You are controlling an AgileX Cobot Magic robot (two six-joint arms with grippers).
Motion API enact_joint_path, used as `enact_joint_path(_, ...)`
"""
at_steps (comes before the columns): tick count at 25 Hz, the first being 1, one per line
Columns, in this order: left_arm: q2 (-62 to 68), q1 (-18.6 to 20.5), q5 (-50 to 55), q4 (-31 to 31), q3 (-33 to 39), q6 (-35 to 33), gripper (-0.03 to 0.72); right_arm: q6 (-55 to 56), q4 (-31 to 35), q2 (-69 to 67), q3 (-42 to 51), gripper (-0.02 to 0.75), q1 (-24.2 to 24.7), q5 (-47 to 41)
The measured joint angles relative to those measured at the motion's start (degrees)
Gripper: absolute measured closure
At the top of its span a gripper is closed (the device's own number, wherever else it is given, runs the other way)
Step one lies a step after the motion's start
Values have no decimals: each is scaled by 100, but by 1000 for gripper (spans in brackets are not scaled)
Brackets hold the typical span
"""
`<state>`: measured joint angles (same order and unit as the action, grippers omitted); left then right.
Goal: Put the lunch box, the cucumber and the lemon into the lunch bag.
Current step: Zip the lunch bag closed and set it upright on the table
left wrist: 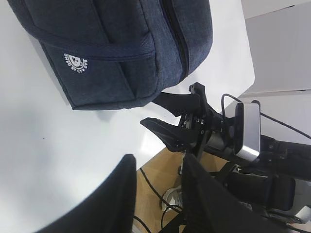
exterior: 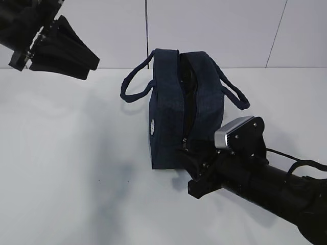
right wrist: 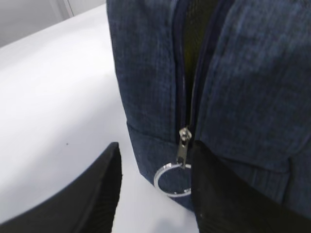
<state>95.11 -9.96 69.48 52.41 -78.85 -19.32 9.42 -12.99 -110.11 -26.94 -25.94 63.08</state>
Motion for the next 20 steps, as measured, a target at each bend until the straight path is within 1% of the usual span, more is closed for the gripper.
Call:
enact_joint_path(4,0,0,0,74,0,0,460,0,0,0,0,369,0,-282)
enact_joint_path(10,0,0,0,112,0,0,460,0,-37,0,0,369,0,-382)
enact_joint_path(15,0,0,0,121,0,0,460,-378,-245,0,13,369,0,-432)
enact_joint_path(20,0,0,0,121,0,0,460,-507,-248,0,22,369,0,-454)
